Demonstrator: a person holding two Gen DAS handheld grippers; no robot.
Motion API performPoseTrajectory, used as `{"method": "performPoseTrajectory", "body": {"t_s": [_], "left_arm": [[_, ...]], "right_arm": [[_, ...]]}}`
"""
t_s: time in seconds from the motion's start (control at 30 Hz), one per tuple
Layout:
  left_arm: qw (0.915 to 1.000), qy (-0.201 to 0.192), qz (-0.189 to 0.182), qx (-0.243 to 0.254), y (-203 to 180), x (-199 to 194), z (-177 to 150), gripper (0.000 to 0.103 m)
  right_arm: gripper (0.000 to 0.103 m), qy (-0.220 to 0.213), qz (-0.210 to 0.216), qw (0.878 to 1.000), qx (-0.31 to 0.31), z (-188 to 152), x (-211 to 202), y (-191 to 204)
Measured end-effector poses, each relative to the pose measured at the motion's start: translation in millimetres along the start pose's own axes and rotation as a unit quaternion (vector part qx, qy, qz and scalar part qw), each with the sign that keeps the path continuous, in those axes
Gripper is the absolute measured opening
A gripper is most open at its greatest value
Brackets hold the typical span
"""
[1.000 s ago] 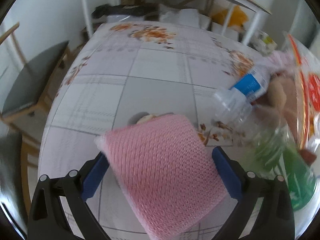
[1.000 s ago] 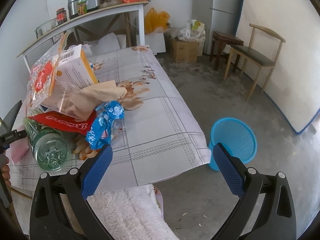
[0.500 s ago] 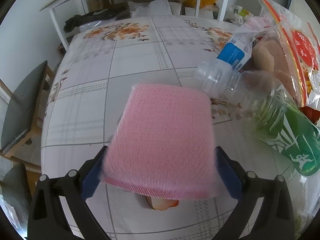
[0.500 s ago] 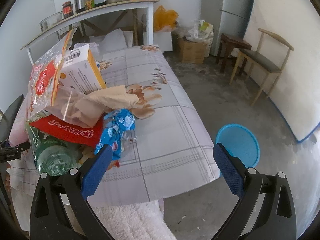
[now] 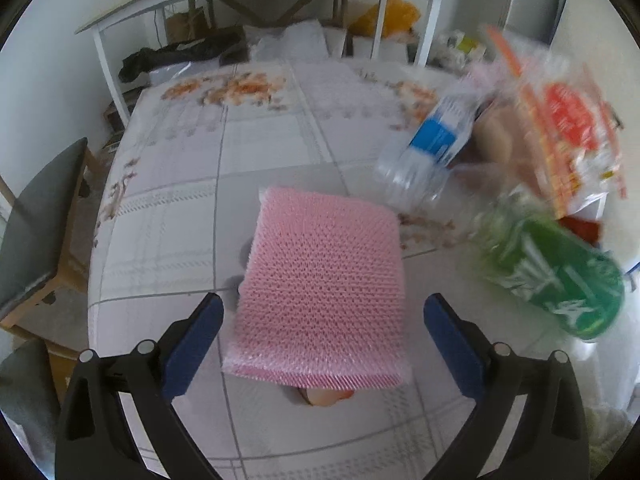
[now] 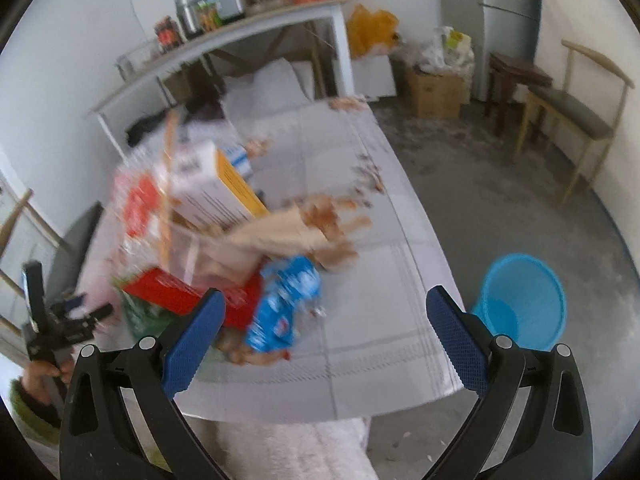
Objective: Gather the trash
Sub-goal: 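Lift the pink sponge with the left tool while the right tool grasps a clear plastic bag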
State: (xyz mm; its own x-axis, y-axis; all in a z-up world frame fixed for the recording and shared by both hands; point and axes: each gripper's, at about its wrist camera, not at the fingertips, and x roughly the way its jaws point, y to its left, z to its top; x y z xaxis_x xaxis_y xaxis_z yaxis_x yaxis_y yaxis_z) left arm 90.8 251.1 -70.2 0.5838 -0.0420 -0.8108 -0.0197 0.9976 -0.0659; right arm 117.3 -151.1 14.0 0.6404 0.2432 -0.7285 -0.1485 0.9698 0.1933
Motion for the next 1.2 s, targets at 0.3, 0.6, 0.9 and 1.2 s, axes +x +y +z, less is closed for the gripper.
{"method": "performPoseTrajectory", "body": {"t_s": [0.3,0.6,0.9,1.2], "left_arm": [[0.999,-0.041,-0.013,-0.01,-2.4,-14.4,11.5,0.099],[0.9991,-0.014,0.025,0.03,-18.1,10.6,12.3,0.096],[0.9991,0.009,0.027,0.032,-15.0,24.2,9.6,0.083],[0.9994,0.003,0.031,0.016,-9.8,20.5,6.7,0.08]], "right_arm": [[0.085,0.002,0.183,0.983,0.015,46.3,24.3,34.6],[0.065,0.015,0.202,0.979,-0.018,79.8,46.6,59.8],[0.065,0.062,0.25,0.966,-0.035,113.2,92.7,54.8],[0.02,0.078,0.269,0.957,-0.075,113.8,85.8,64.6]]}}
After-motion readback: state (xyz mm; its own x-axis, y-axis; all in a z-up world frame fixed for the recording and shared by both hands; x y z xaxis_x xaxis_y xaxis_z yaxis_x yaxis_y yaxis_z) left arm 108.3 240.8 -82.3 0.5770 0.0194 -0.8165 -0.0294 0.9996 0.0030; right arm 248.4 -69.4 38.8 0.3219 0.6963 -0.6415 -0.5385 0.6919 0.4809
